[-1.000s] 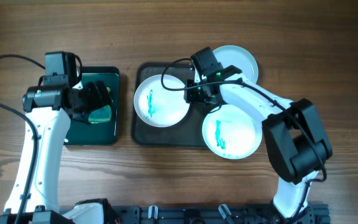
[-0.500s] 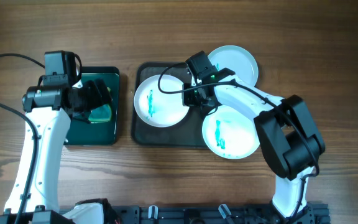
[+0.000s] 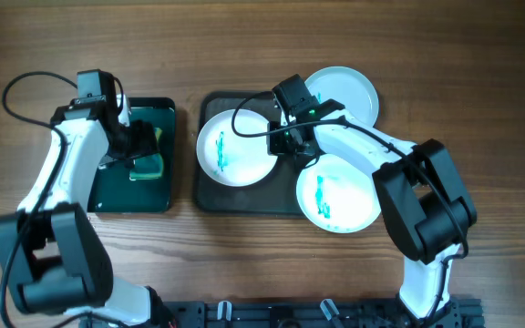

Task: Clean dirty plates on tray and stack at the side
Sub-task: 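Grasp the green sponge with left gripper, grip plate rim with right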

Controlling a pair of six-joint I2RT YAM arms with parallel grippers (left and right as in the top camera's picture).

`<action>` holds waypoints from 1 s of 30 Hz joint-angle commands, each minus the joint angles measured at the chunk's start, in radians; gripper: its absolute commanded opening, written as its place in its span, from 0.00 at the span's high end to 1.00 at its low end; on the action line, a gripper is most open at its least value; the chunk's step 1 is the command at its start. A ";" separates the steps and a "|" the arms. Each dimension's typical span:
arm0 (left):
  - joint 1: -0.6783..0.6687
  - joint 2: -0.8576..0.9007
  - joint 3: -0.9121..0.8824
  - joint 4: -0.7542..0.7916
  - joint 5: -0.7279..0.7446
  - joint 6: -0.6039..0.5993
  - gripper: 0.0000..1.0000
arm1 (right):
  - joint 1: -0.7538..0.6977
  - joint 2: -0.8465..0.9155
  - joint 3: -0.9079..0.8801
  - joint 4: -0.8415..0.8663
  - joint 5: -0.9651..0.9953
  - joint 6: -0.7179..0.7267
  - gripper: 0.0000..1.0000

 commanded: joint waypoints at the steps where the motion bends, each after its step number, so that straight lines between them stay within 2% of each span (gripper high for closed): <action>1: 0.004 0.065 0.017 0.042 0.027 0.066 0.29 | 0.001 0.040 0.005 -0.005 0.023 -0.002 0.96; 7: 0.001 0.147 0.017 0.120 0.031 0.069 0.33 | 0.001 0.040 0.005 -0.005 0.023 -0.003 0.96; 9: 0.001 0.151 0.017 0.127 0.084 0.095 0.37 | 0.001 0.040 0.005 -0.005 0.023 -0.002 0.96; 11: 0.001 0.151 0.016 0.126 0.084 0.095 0.47 | 0.001 0.040 0.005 -0.005 0.023 -0.003 0.96; 14: 0.001 0.151 -0.022 0.145 0.084 0.095 0.54 | 0.001 0.040 0.005 -0.008 0.023 -0.003 0.96; 17: 0.001 0.151 -0.063 0.172 0.084 0.090 0.76 | 0.001 0.040 0.005 -0.008 0.023 -0.002 0.96; 18: 0.001 0.151 -0.063 0.175 0.084 0.090 0.92 | 0.001 0.040 0.005 -0.008 0.023 -0.003 0.96; 19: 0.001 0.151 -0.062 0.180 0.084 0.087 0.96 | 0.001 0.040 0.005 -0.008 0.023 -0.002 0.95; 22: 0.001 0.138 -0.050 0.176 0.084 0.066 0.96 | 0.001 0.040 0.005 -0.006 0.023 -0.003 0.96; 26: 0.001 0.029 0.151 -0.022 0.105 -0.045 0.96 | 0.001 0.040 0.005 -0.010 0.003 -0.004 0.96; 30: -0.013 -0.029 0.266 -0.119 0.299 -0.052 0.96 | 0.000 0.040 0.005 -0.010 -0.043 -0.008 0.96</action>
